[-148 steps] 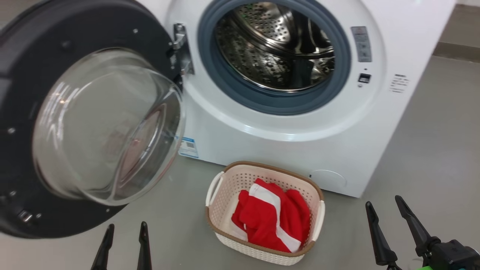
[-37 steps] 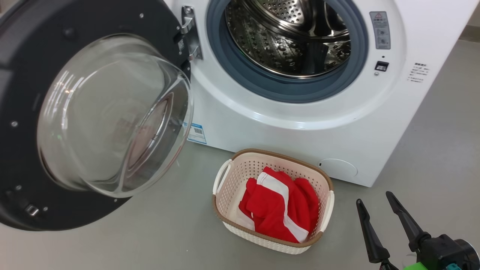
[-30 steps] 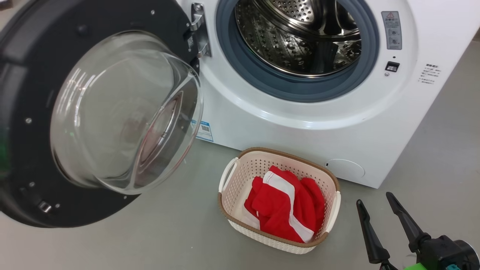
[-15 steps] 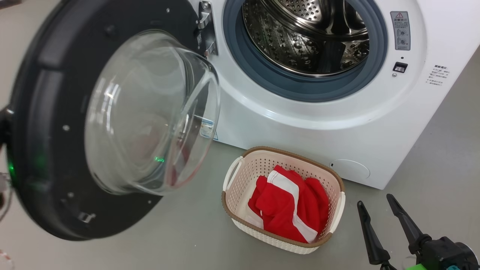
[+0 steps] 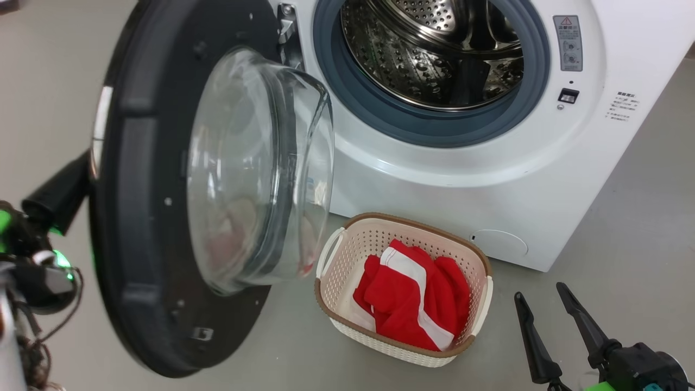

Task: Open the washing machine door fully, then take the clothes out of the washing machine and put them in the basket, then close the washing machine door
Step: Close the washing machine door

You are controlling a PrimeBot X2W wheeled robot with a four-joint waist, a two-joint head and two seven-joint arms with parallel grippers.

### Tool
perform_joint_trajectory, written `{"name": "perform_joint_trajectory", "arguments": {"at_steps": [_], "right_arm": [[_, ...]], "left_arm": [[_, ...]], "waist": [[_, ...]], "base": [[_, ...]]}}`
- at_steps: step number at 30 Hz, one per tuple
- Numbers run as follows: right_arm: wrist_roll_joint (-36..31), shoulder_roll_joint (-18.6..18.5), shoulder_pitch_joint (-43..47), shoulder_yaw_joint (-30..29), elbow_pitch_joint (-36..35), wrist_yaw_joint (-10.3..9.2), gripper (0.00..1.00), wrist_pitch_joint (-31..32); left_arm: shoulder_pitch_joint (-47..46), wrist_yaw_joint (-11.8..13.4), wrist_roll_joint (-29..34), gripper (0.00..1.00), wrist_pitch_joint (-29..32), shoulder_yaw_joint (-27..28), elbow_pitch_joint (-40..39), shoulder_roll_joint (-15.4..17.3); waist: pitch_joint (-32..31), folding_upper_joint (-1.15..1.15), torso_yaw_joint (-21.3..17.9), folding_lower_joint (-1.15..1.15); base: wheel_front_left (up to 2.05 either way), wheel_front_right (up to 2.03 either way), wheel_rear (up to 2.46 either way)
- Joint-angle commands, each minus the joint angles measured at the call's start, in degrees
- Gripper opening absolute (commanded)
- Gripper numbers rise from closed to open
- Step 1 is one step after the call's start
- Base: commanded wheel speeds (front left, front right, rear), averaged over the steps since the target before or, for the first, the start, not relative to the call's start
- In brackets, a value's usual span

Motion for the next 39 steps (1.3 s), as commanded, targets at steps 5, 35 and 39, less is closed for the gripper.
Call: {"name": "perform_joint_trajectory", "arguments": {"at_steps": [5, 35, 39], "right_arm": [[0.5, -0.8, -3.2, 1.4, -1.1, 0.36, 1.0, -0.8], [0.7, -0.8, -3.8, 1.2, -1.5, 0.36, 1.0, -0.8], [0.9, -0.8, -3.7, 1.3, -1.5, 0.36, 1.0, -0.8]], "left_arm": [[2.4, 0.4, 0.2, 0.0, 1.7, -1.7, -6.1, 0.0], [9.0, -0.4, -10.6, 0.0, -5.8, -13.5, -14.4, -3.6], [9.2, -0.9, -12.5, 0.0, -8.1, -15.8, -14.8, -3.6]], "waist": [[0.2, 0.0, -0.9, 0.0], [1.5, 0.0, -11.3, 0.0], [1.9, 0.0, -13.1, 0.0]], "base": [[0.0, 0.0, 0.0], [0.0, 0.0, 0.0], [0.0, 0.0, 0.0]]}}
